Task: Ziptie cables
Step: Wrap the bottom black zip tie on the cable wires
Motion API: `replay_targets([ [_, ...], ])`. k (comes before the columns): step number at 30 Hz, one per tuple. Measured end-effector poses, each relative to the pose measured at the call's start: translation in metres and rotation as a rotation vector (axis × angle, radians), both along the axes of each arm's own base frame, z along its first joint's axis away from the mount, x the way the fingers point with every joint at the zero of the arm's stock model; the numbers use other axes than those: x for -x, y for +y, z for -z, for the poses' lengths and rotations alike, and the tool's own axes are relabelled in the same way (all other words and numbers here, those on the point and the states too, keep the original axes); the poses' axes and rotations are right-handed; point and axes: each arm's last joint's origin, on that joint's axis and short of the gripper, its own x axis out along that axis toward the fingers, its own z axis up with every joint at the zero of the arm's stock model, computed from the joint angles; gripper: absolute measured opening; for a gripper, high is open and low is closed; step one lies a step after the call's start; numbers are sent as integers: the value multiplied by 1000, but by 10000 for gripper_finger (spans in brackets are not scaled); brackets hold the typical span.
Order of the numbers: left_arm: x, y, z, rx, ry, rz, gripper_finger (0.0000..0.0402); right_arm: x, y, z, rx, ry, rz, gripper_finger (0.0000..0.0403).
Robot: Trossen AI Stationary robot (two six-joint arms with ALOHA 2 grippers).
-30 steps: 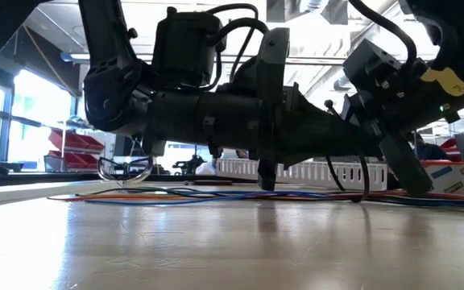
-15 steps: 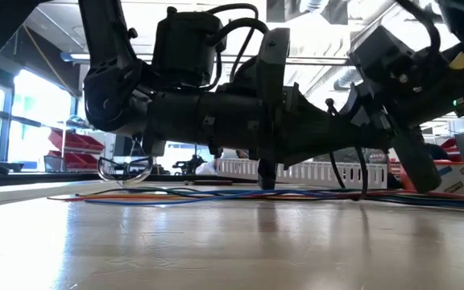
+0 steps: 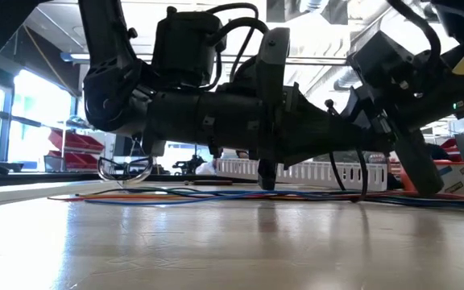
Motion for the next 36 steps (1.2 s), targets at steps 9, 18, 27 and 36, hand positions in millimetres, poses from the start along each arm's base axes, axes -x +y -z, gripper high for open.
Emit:
replay_targets([
  [9, 0, 0, 1, -3, 7, 0, 0, 0, 3, -1, -7, -2, -21, 0],
  [18, 0, 0, 1, -3, 14, 7, 0, 1, 11, -5, 67, -4, -74, 0],
  [27, 0, -1, 1, 17, 19, 60, 0, 1, 11, -5, 144, 40, -107, 0],
  [36, -1, 9, 1, 113, 41, 142, 0, 1, 11, -5, 235, 96, -149, 0],
])
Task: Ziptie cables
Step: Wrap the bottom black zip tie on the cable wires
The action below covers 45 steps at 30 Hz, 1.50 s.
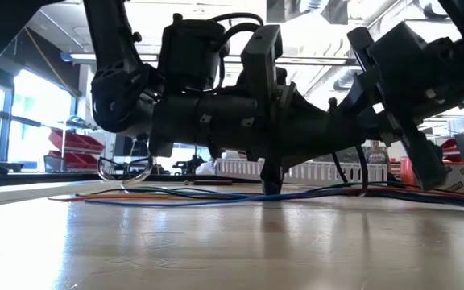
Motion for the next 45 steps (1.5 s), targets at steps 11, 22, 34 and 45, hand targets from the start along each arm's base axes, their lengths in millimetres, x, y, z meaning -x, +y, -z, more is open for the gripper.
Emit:
replay_targets([
  [11, -1, 8, 1, 35, 26, 25, 0, 0, 7, -4, -28, -43, -22, 0],
  [22, -2, 12, 1, 52, 35, 15, 0, 3, 17, -7, -51, -86, -52, 0],
  [34, -2, 12, 2, 56, 45, 13, 0, 3, 31, -14, -73, -105, -79, 0],
  [45, -1, 6, 2, 16, 37, 8, 0, 7, 24, -3, -202, -51, -33, 33],
])
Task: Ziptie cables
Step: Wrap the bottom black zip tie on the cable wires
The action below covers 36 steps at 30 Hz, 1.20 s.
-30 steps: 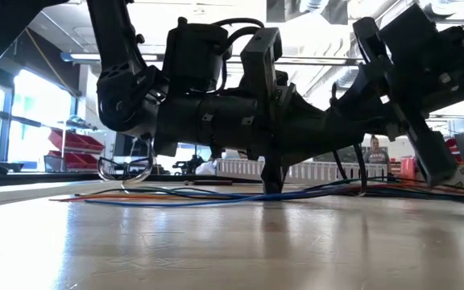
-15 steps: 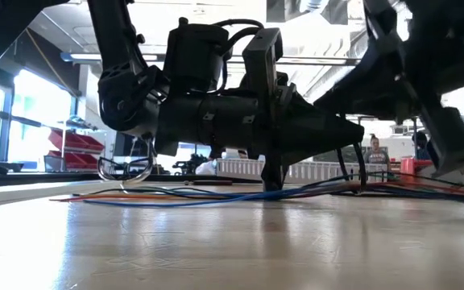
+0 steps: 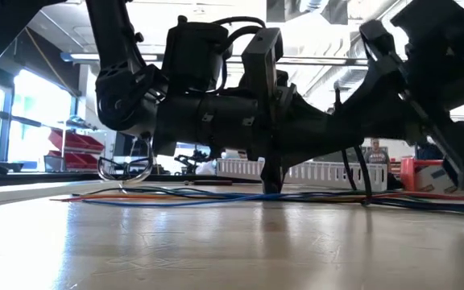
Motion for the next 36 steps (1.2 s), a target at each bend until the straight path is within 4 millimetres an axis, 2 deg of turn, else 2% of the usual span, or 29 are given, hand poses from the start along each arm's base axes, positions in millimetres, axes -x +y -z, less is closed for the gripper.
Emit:
replay_targets([
  [8, 2, -12, 1, -53, -7, -20, 0, 13, -6, -12, -264, 76, 22, 158],
  [13, 2, -15, 2, -127, -11, -59, 0, 26, -14, -28, -376, 81, 111, 205],
  [23, -4, -28, 2, -290, 5, -143, 0, 51, -32, -55, -712, -18, 381, 202],
  [29, -5, -26, 0, -320, -3, -199, 0, 58, -35, -65, -917, 3, 445, 202],
  [32, -15, -28, 4, -346, -32, -208, 0, 60, -31, -64, -995, 41, 455, 202],
  [36, -38, -32, 17, -348, -78, -159, 0, 65, -24, -61, -1064, 62, 482, 202],
])
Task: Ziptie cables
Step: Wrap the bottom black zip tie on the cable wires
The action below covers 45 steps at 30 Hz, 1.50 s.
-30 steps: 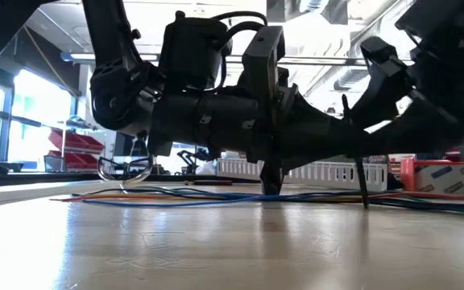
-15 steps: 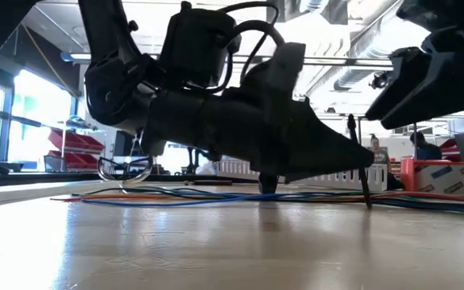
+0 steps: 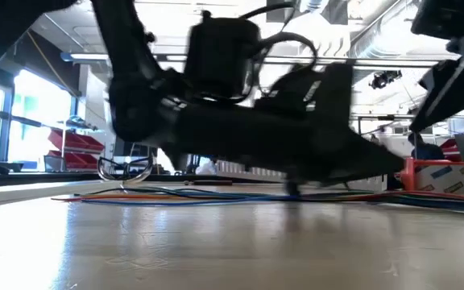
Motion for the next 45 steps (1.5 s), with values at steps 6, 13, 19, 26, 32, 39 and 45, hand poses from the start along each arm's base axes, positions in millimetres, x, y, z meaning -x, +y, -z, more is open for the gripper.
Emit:
replay_targets([
  [6, -19, 5, 7, -4, -24, 26, 0, 8, 17, 11, -68, 35, 10, 201],
  [13, -20, 8, 8, -69, -12, -19, 0, 3, 31, 32, -137, 10, 137, 199],
  [19, -20, 10, 11, -126, 12, -66, 0, 0, 30, 43, -163, -61, 311, 199],
  [26, -20, 12, 13, -162, 28, -96, 0, -3, 31, 48, -139, -80, 323, 199],
  [32, -20, 13, 13, -179, 31, -97, 0, -6, 29, 45, -117, -155, 353, 199],
  [39, -20, 13, 13, -181, 32, -99, 0, -12, 20, 46, -102, -153, 399, 176],
  [45, -20, 13, 14, -181, 32, -100, 0, -12, 21, 46, -103, -122, 364, 75],
])
